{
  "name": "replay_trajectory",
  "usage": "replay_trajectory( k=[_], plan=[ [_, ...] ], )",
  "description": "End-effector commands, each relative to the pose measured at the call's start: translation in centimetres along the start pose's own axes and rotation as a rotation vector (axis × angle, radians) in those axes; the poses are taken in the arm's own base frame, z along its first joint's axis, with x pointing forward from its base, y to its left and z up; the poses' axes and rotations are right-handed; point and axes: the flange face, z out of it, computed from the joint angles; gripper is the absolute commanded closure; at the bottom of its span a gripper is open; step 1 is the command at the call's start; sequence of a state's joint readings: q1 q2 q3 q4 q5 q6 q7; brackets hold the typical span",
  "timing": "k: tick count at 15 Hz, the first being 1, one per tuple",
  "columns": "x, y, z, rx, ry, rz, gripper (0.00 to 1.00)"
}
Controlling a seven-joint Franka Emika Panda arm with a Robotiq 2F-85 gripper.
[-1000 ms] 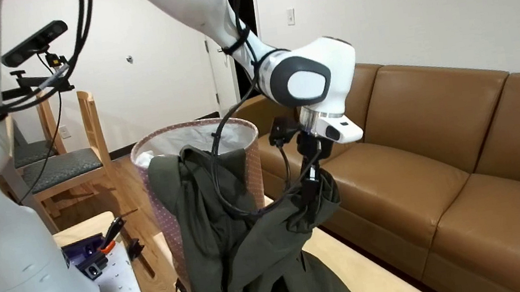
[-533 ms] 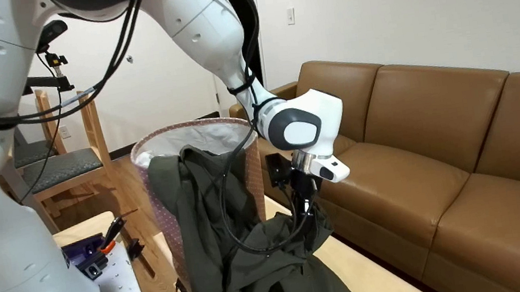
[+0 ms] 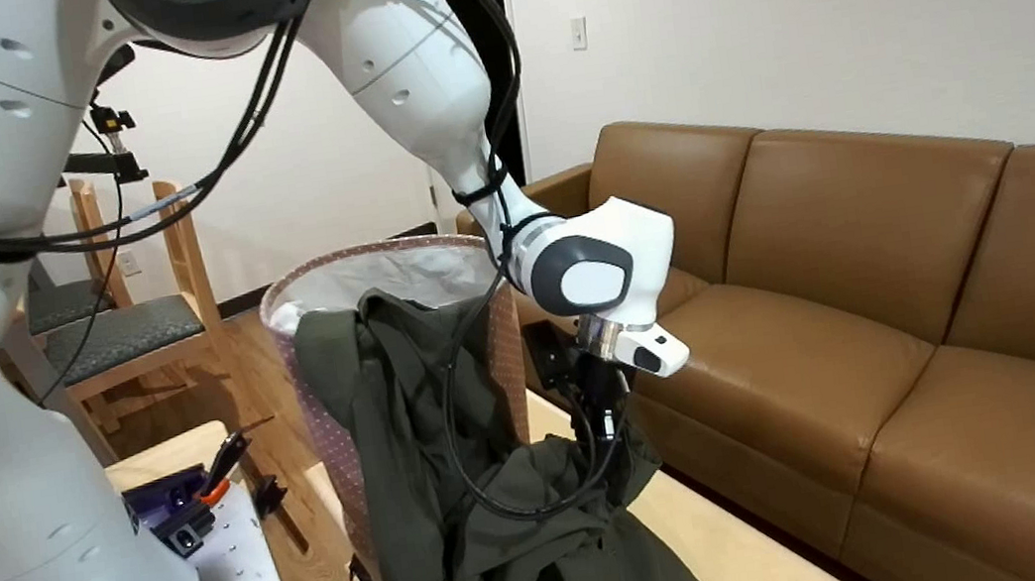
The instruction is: Remove three things from the carrier bag and put them on the table
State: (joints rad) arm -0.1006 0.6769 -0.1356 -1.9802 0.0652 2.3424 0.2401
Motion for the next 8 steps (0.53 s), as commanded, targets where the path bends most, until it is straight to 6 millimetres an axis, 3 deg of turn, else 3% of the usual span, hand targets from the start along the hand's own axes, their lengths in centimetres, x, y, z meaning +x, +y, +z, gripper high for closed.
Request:
replay_trajectory(
  k=[1, 3, 4, 5, 8],
  plan=[
    [0.1, 0.0, 0.0, 0.0, 0.0, -0.001, 0.95],
    [0.1, 0.0, 0.0, 0.0, 0.0, -0.001, 0.95],
    [0.1, 0.0, -0.1, 0.002, -0.011, -0.005, 0.7],
    [0.0, 0.1, -0.2, 0.007, -0.019, -0.009, 0.69],
    [-0.7, 0.6, -1.2, 0.014, -0.035, 0.007, 0.5]
  ],
)
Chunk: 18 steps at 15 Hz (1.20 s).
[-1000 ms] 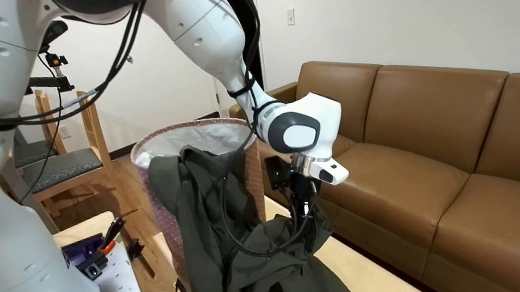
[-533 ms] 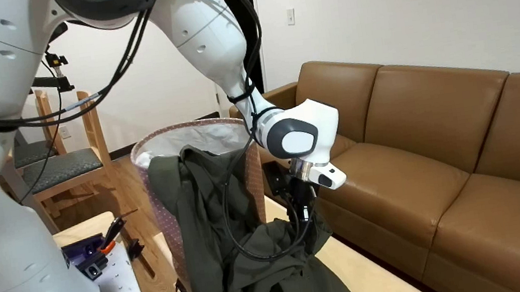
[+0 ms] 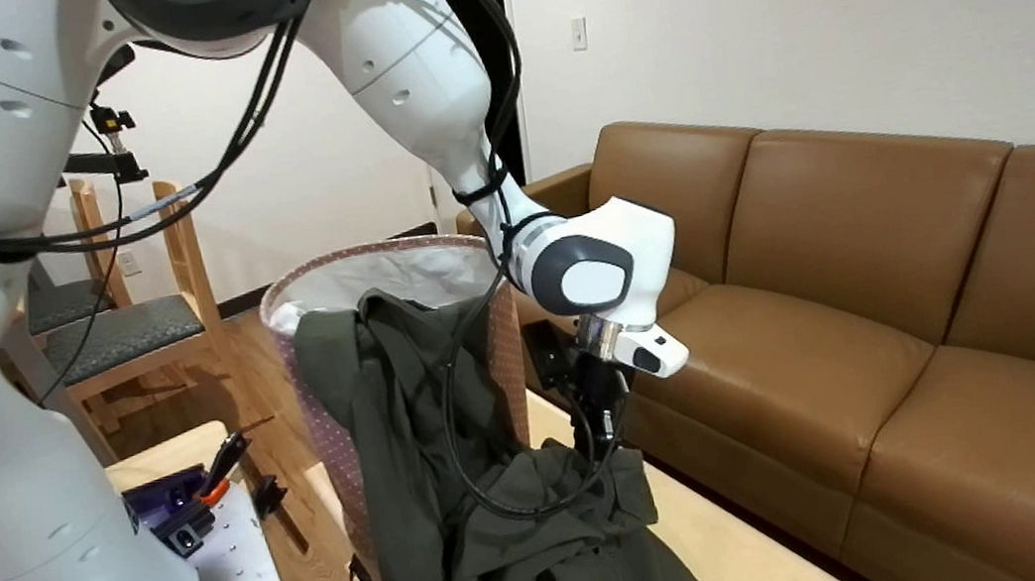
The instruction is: Remove three things from the carrier bag and put them on the table
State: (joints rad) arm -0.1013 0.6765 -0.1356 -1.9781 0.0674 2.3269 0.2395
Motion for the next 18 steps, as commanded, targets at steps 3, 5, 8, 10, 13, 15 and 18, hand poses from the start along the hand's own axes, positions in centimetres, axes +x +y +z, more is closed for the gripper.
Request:
replay_trajectory(
  k=[3, 5, 8, 10, 13, 15, 18],
  plan=[
    [-1.3, 0.8, -3.0, 0.019, 0.008, 0.02, 0.31],
    [-1.7, 0.9, -4.3, 0.025, 0.027, 0.019, 0.18],
    [-2.9, 1.3, -6.4, 0.029, 0.067, 0.022, 0.02],
    [-4.1, 1.8, -8.2, 0.039, 0.086, 0.006, 0.0],
    [-7.0, 2.6, -11.9, 0.062, 0.135, -0.003, 0.0],
    [-9.2, 2.9, -14.3, 0.08, 0.176, 0.001, 0.0],
    [-13.3, 3.1, -18.0, 0.071, 0.255, -0.022, 0.0]
  ],
)
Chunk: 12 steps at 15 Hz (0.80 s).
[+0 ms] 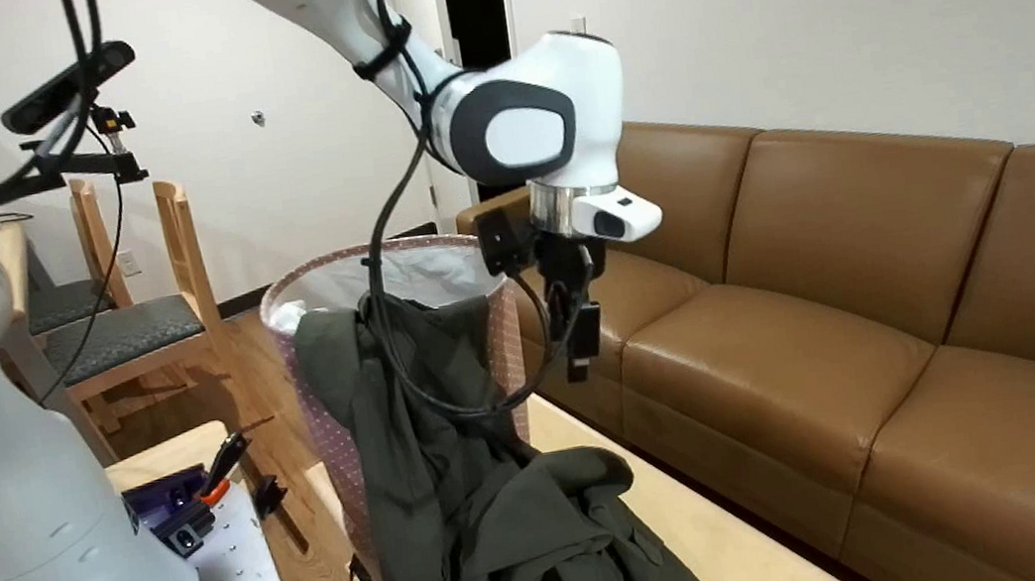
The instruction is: Remove three things from the carrier bag and put them on the table
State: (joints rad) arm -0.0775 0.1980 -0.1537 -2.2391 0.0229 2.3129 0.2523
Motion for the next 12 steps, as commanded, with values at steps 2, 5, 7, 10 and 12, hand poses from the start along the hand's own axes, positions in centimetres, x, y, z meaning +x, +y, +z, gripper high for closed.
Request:
replay_trajectory(
  k=[2, 5, 7, 10, 12],
  plan=[
    [-6.1, 0.4, -5.5, 0.0, 0.113, -0.032, 0.0],
    [-5.1, 0.3, -5.7, 0.006, 0.095, -0.038, 0.0],
    [-5.7, 0.5, -5.9, 0.01, 0.099, -0.038, 0.0],
    [-6.8, -0.4, -8.2, 0.001, 0.142, -0.188, 0.0],
    [-8.2, -1.3, -10.3, -0.015, 0.165, -0.286, 0.0]
  ],
)
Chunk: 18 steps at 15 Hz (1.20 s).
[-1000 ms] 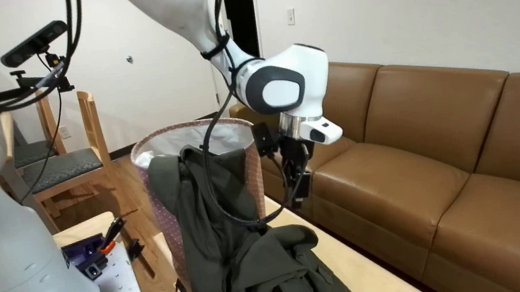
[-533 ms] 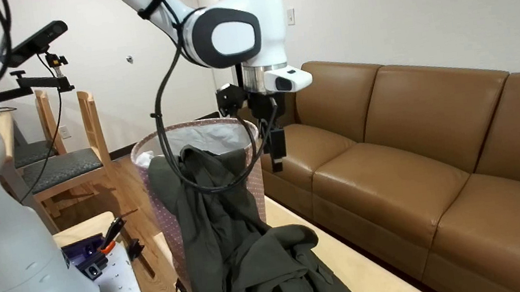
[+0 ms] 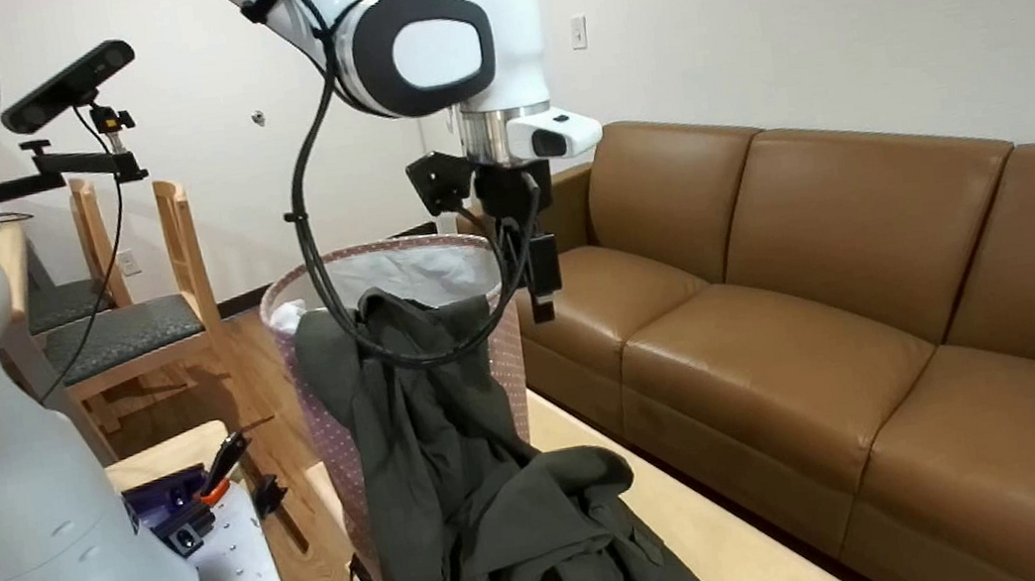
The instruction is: Remove three things from the carrier bag and put them on the table
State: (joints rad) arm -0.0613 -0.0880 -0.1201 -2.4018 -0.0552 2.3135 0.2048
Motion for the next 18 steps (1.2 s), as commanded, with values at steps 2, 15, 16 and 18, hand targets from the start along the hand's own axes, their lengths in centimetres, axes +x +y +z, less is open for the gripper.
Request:
replay_trajectory(
  k=[2, 15, 16, 18],
  plan=[
    [-2.9, -2.2, -5.5, -0.013, 0.025, -0.242, 0.0],
    [-6.8, -5.8, -4.1, -0.019, -0.092, -0.488, 0.0],
    [-6.9, -6.2, -3.4, -0.014, -0.106, -0.489, 0.0],
    [-7.2, -7.1, -2.0, 0.007, -0.139, -0.522, 0.0]
  ],
)
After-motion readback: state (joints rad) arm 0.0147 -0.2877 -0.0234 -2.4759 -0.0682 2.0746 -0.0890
